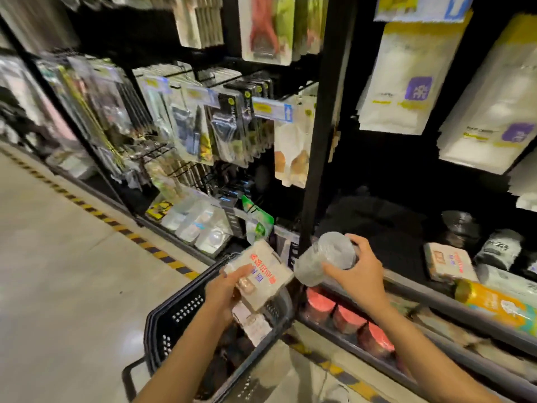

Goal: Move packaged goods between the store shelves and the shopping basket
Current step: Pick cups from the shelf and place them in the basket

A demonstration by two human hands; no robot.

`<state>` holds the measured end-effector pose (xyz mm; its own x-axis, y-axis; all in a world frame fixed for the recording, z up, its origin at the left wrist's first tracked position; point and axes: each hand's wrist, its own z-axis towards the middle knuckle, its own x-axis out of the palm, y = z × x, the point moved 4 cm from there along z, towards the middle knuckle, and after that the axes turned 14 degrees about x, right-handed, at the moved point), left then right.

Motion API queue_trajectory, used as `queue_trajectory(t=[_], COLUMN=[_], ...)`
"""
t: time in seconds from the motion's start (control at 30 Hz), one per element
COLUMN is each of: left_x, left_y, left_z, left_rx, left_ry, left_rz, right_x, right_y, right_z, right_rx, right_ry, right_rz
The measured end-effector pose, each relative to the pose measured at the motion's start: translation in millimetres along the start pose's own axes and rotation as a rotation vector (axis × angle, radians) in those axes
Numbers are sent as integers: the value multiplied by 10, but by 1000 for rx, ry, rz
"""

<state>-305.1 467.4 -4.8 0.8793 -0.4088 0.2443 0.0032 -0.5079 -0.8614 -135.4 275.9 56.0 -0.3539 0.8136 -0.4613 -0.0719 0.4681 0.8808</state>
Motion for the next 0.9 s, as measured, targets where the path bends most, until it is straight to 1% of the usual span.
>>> queue_trajectory(t=[0.1,0.3,0.43,0.53,0.63,0.7,0.73,0.8,0.9], left_x=[-390,-980,-1169,-1219,-1298,-1331,-1337,-1341,-1372], left_y=[-81,-80,-39,11,162,334,431,663,1105], left_z=[53,374,811,1228,1743,2104,2283,2622,3093], left_rx=[19,45,72,100,104,111,111,117,130], left_ry=[-130,-354,-433,-479,-555,-554,-525,-417,-244], left_rz=[-6,17,169,295,434,559,636,752,833], right_x=[416,1173,1690,2085,2472,2730,2852,3073,3352], right_y=[85,171,-57,-350,-714,-1004,-1147,-1443,-1851], right_z=[41,283,573,815,1049,1193,1250,1339,1423], right_rx=[-6,-50,-20,51,71,84,102,128,181], right_ry=[135,376,531,644,674,706,736,773,819], right_rz=[-20,-152,-254,-332,-385,-424,-453,-499,-530])
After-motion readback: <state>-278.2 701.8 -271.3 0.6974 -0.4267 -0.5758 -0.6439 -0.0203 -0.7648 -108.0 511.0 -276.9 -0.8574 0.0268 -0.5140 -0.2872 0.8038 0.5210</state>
